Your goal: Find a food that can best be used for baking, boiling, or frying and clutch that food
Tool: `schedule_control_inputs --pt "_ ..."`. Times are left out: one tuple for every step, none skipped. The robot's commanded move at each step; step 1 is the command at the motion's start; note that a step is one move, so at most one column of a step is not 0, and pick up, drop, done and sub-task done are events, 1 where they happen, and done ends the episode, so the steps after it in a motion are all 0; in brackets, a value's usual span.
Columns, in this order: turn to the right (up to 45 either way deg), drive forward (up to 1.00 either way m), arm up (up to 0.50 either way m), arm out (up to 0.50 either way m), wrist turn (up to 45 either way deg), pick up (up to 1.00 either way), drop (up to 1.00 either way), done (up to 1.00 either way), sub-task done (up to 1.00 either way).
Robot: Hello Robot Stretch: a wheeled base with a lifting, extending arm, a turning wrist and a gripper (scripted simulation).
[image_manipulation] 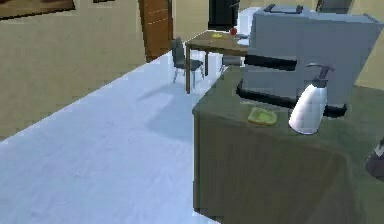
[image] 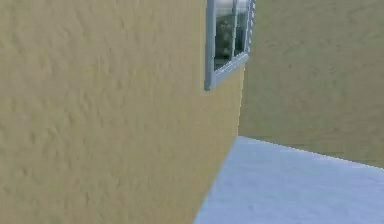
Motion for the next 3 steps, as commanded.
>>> schedule_control_inputs --pt "45.0 0.0 0.0 0.0 0.0 0.0 0.0 0.0 0.0" --pt "30.0 0.0 0.0 0.0 0.0 0.0 0.0 0.0 0.0" --pt "3.0 0.0 0.0 0.0 0.0 0.0 0.0 0.0 0.0"
